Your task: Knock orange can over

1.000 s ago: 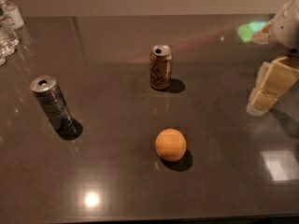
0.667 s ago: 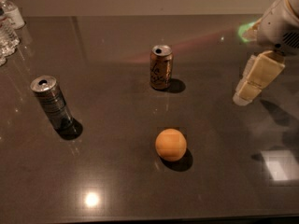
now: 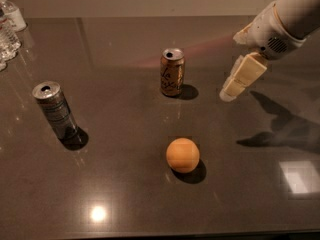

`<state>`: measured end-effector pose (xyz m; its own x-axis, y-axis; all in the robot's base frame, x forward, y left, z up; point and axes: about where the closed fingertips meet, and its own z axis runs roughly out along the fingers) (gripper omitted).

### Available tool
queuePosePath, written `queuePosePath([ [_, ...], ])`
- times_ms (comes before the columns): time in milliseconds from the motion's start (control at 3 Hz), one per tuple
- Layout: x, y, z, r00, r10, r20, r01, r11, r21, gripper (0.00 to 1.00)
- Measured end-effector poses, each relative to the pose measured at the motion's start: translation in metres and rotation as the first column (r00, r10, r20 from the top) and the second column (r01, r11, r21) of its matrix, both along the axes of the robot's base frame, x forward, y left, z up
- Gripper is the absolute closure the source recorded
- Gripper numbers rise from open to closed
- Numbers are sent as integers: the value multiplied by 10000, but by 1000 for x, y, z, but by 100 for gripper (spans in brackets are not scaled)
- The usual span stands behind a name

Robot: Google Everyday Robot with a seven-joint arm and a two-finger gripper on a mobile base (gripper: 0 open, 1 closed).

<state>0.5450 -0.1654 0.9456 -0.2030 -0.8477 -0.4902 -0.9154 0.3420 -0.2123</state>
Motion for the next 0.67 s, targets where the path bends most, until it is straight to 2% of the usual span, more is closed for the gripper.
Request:
queuePosePath([
  [667, 38, 39, -18, 9998, 154, 103, -166, 9918, 1268, 0],
])
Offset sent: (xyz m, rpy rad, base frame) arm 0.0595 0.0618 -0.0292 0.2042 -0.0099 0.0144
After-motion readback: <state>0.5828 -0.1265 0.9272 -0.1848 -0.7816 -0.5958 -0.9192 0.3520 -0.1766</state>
